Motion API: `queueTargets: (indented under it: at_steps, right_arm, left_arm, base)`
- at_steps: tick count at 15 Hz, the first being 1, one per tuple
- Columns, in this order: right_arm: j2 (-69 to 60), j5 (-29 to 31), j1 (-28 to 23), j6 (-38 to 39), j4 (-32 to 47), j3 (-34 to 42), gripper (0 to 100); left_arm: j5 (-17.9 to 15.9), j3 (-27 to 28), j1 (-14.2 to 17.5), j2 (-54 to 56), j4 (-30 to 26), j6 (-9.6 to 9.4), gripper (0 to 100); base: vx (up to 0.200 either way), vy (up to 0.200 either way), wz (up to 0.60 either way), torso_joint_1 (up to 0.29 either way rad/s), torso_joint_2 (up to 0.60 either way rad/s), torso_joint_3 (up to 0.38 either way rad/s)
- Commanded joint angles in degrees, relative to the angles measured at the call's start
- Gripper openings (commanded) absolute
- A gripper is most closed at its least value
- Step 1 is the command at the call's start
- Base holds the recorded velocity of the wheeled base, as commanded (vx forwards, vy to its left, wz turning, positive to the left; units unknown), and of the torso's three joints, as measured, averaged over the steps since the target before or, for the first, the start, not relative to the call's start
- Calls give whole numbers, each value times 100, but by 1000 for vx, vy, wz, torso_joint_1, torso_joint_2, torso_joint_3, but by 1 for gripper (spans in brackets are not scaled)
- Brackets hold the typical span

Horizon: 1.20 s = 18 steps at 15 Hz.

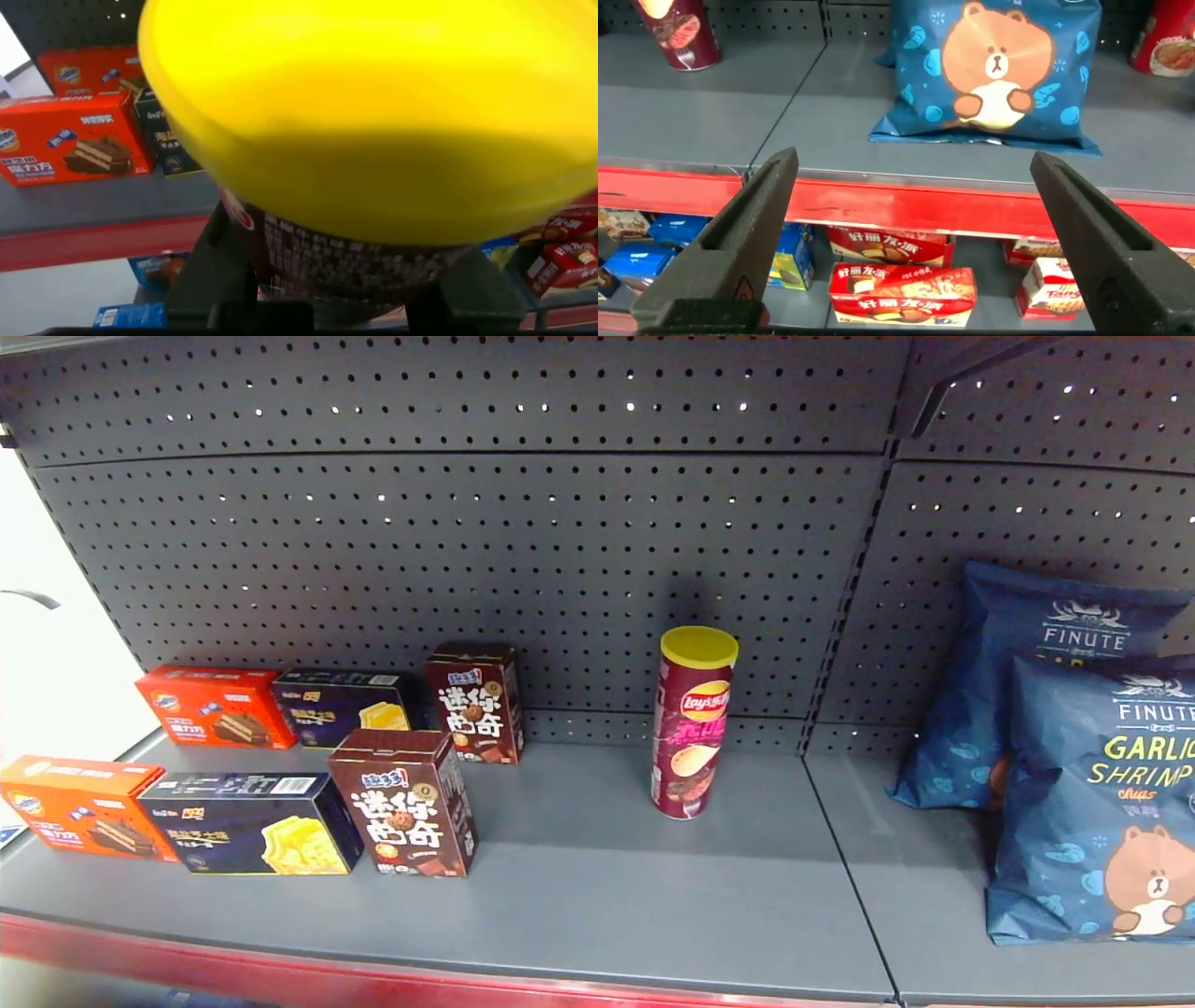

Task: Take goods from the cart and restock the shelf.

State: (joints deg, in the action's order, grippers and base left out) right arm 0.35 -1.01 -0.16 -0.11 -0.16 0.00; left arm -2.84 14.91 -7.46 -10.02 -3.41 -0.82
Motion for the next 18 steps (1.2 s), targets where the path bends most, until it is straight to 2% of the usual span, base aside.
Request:
queueTargets:
  at_steps: [1,4,6,15,16,18]
  right_arm:
    - [9,-4,-2,-7,-2,0,100]
    - [9,-4,7,-7,-2,0,100]
    - [9,-13,-2,-7,-2,0,100]
    - [61,-48,16,-24,16,0,100]
    - [422,5,33,371,-2,-9,100]
    - [360,13,42,319,-11,-9,100]
  left_arm:
    - [3,3,-1,-9,-1,47,0]
    - [3,-6,8,18,-1,55,0]
    - [3,-23,8,35,-1,55,0]
    - [135,74,17,106,-1,47,0]
    - [240,144,17,79,-1,38,0]
    - [354,153,-1,70,7,29,0]
  base:
    - [0,0,0,0,0,0]
    - [0,0,0,0,0,0]
    - [0,0,-600,0,-2,5]
    - [0,0,0,0,0,0]
    - [0,0,0,0,0,0]
    - [0,0,0,0,0,0]
